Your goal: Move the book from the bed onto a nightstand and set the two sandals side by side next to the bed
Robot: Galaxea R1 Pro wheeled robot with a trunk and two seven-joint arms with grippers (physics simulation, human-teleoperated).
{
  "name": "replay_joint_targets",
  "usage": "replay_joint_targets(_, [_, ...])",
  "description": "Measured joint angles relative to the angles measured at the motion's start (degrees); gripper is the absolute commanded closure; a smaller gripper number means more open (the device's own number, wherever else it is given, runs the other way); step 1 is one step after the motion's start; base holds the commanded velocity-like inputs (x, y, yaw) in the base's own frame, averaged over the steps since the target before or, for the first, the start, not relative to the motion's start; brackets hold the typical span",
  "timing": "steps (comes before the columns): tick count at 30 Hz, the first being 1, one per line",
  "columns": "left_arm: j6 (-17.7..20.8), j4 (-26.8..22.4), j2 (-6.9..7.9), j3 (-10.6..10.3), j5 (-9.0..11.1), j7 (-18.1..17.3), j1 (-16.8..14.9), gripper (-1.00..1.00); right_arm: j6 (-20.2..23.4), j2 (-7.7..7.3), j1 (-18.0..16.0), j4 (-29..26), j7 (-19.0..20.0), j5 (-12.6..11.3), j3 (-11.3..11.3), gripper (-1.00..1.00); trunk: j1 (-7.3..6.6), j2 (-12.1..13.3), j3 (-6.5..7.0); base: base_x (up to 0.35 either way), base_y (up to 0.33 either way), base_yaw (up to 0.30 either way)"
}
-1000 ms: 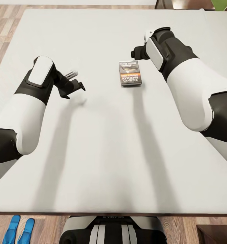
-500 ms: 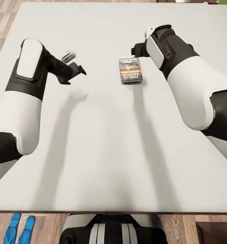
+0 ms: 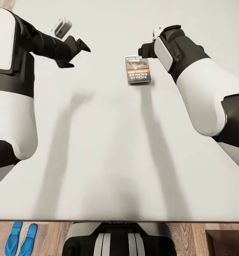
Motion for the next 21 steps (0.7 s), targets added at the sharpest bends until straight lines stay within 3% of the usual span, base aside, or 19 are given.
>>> replay_joint_targets(5, [0.00,-1.17,0.26,-0.04,1.23,0.00,-1.72,-1.00,-0.06,0.00,-0.01,0.00,0.00,0.00,-0.01,-1.00,0.00,0.00,-0.45,0.000,0.000,0.000])
replay_joint_targets(14, [0.01,-2.04,0.22,-0.78,1.45,0.16,-3.41,-1.00,-0.08,-0.03,-0.76,-0.39,0.01,0.00,-0.01,-1.00,0.00,0.00,-1.25,0.000,0.000,0.000])
replay_joint_targets(21, [0.01,-2.47,0.21,-2.94,2.03,2.75,-3.73,-1.00,-0.10,-0.17,-4.42,-0.11,-0.02,-0.03,-0.04,-1.00,0.00,0.00,-1.87,0.000,0.000,0.000])
